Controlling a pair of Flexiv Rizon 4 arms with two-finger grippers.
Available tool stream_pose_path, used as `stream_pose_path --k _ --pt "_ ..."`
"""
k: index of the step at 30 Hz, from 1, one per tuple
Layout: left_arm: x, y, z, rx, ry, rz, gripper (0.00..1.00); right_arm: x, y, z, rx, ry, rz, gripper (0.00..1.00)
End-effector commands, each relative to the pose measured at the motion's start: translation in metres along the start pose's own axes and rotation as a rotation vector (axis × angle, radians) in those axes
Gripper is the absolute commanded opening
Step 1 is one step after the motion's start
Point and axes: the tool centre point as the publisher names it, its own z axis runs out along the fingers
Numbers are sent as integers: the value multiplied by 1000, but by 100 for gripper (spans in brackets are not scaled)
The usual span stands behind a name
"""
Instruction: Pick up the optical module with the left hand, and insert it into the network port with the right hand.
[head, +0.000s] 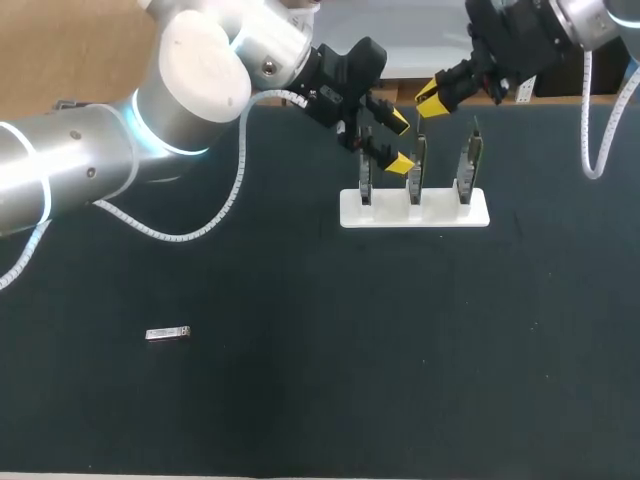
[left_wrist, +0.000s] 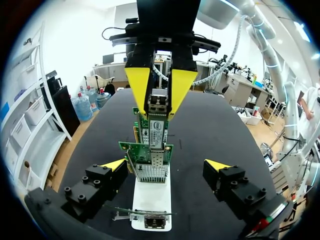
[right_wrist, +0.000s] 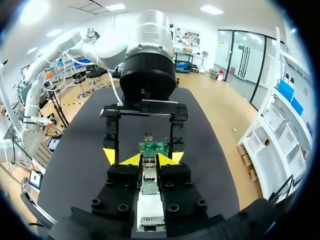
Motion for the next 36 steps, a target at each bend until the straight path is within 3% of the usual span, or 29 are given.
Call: stream_pose_path --k 1,36 --pt "0 2 0 2 2 0 100 2 2 0 3 3 -4 0" --pt "0 2 0 2 2 0 100 2 5 -3 13 10 -18 0"
